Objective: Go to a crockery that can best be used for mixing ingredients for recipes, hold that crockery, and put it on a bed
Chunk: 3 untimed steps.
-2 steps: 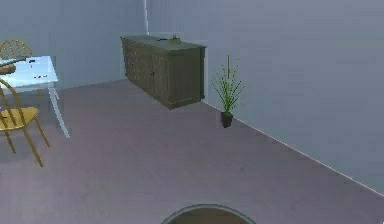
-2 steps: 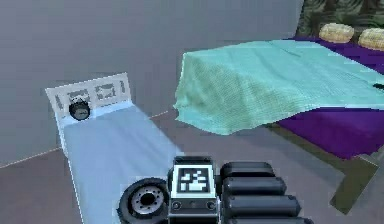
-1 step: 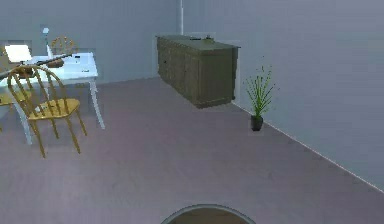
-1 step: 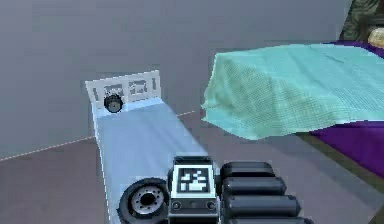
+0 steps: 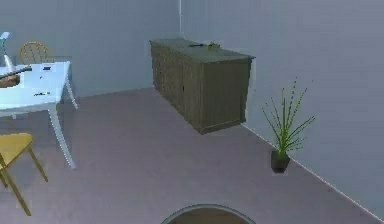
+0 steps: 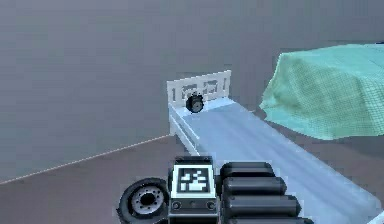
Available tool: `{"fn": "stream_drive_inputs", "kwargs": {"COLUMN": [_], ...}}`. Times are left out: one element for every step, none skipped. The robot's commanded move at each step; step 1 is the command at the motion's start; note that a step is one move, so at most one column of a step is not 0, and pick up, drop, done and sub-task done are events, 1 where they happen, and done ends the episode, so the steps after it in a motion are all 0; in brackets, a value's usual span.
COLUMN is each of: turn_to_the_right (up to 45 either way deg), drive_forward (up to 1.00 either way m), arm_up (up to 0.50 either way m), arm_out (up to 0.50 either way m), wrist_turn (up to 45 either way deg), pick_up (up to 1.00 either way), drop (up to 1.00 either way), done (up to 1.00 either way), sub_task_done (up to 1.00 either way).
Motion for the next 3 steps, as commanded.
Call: {"fn": "stream_drive_inputs", "kwargs": {"turn_to_the_right": [-45.0,0.0,45.0], "drive_forward": [0.0,0.05,0.0], "arm_up": [0.0,0.0,0.0], "arm_out": [0.0,0.0,0.0], "wrist_turn": [0.0,0.0,0.0], "pick_up": [0.0,0.0,0.0], "drop": [0.0,0.0,0.0], "done": [0.0,0.0,0.0], "sub_task_done": [0.0,0.0,0.0]}}
